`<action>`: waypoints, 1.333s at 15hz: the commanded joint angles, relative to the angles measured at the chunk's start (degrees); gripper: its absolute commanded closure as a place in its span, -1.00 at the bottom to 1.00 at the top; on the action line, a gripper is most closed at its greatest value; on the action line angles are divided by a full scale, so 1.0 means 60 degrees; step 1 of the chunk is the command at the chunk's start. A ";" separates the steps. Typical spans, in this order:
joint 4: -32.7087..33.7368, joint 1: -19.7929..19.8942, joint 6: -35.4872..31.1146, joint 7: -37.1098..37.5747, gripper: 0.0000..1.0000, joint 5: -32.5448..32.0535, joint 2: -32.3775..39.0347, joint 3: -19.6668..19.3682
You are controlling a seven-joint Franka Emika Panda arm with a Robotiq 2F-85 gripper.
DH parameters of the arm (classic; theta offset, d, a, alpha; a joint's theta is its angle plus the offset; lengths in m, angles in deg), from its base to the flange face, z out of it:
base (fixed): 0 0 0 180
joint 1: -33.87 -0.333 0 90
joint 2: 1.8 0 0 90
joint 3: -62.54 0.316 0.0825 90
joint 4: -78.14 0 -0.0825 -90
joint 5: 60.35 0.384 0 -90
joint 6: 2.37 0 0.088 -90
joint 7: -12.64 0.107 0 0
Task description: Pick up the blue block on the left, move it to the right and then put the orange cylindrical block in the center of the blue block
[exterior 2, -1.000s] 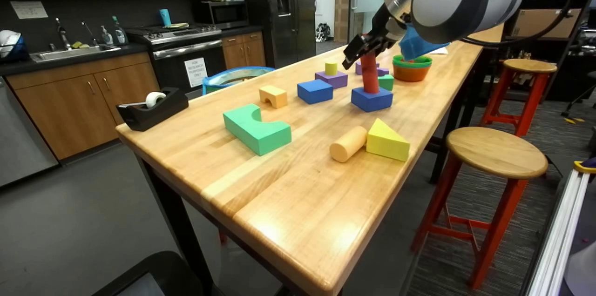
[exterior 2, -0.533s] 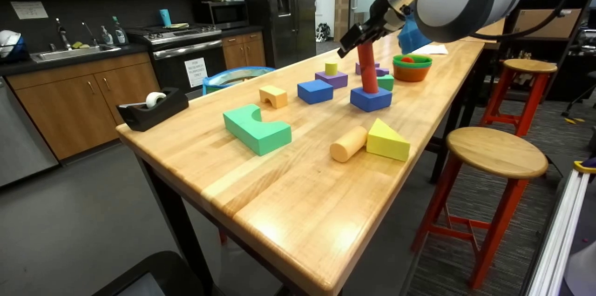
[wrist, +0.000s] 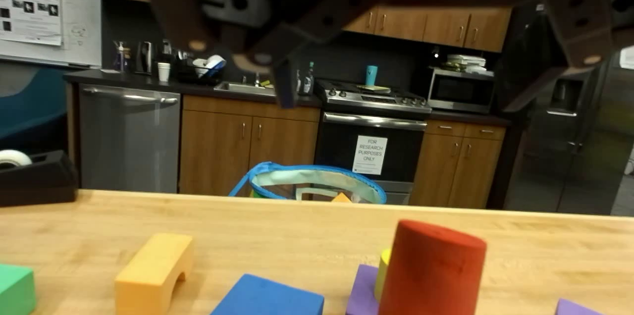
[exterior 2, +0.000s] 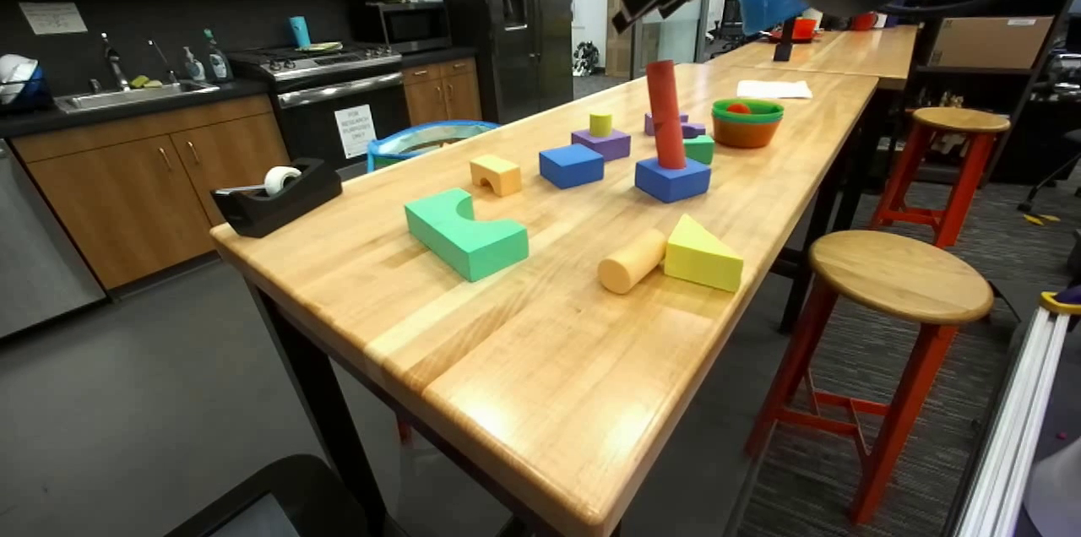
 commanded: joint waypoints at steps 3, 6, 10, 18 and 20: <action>-0.0127 -0.1929 0.1413 0.2205 -1.00 -0.3991 -0.1179 -0.2016; 0.0018 -0.3278 0.2410 0.3404 -1.00 -0.6468 -0.1658 -0.3183; 0.0023 -0.5032 0.3829 0.4687 -1.00 -0.9060 -0.2244 -0.4447; -0.0099 -0.8256 0.9308 0.4177 -1.00 -0.7609 -0.4127 -0.5452; 0.0034 -0.8150 0.8852 0.4382 -1.00 -0.7665 -0.3487 -0.5415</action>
